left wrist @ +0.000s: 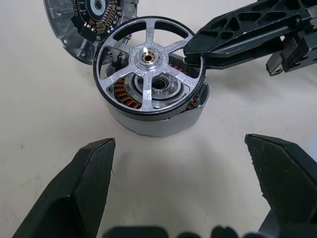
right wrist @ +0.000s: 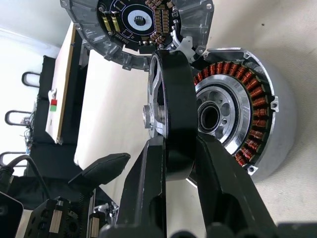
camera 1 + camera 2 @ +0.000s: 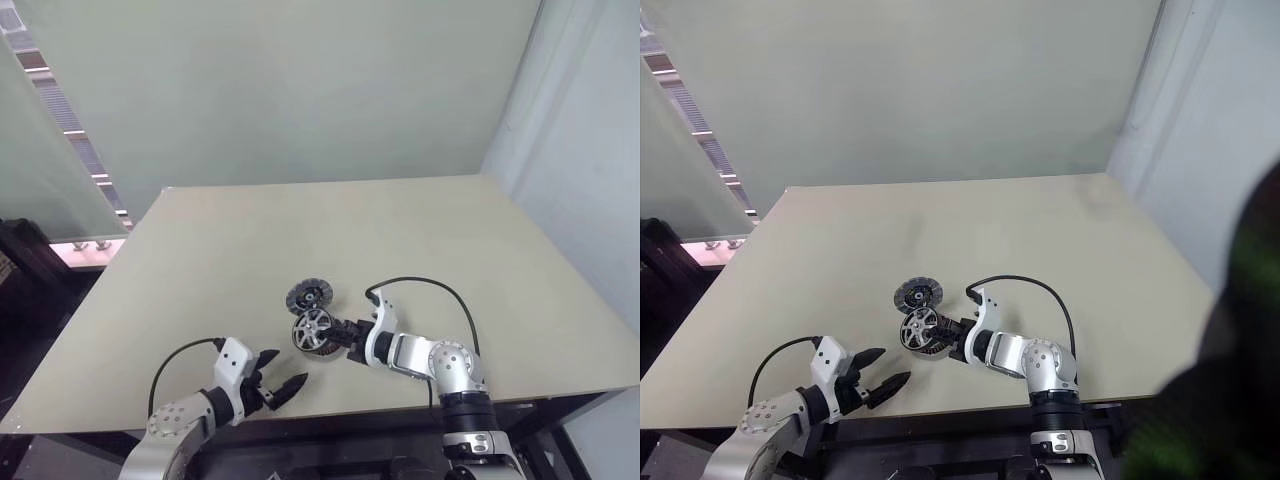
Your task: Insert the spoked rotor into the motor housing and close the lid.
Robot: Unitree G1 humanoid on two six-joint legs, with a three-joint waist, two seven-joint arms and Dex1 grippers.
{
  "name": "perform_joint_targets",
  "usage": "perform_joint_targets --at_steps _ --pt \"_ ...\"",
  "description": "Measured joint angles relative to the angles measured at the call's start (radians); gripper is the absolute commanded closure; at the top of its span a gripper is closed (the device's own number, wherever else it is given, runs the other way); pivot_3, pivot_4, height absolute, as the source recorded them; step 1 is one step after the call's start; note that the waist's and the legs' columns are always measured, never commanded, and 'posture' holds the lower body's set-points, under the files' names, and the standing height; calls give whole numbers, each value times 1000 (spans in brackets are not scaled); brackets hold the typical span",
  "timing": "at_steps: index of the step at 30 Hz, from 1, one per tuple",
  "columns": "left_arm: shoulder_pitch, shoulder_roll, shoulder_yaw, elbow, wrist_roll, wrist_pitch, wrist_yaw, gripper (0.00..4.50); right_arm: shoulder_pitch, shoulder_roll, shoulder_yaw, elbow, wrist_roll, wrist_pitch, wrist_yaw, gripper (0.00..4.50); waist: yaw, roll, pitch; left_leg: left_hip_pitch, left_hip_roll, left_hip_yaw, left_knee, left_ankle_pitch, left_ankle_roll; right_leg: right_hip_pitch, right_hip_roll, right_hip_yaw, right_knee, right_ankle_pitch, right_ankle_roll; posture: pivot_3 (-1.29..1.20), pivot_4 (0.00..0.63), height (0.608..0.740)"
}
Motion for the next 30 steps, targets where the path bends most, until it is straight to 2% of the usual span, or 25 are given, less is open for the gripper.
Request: perform_joint_targets --at_steps 12,21,30 --pt "-14 -2 -1 0 0 0 -1 0 26 -19 -7 -27 26 9 0 4023 1 0 0 0 -2 -1 1 0 0 2 0 0 0 0 0 0 0 740" --pt "-22 -4 -1 0 1 -1 -2 0 33 -29 2 -41 13 -27 1 1023 0 0 -1 1 0 -1 2 0 0 2 0 0 0 0 0 0 0 740" --pt "-19 -4 -1 0 1 0 -1 0 37 -34 -21 -201 68 29 2 1023 0 0 -1 1 0 -1 2 0 0 2 0 0 1 0 0 0 0 740"
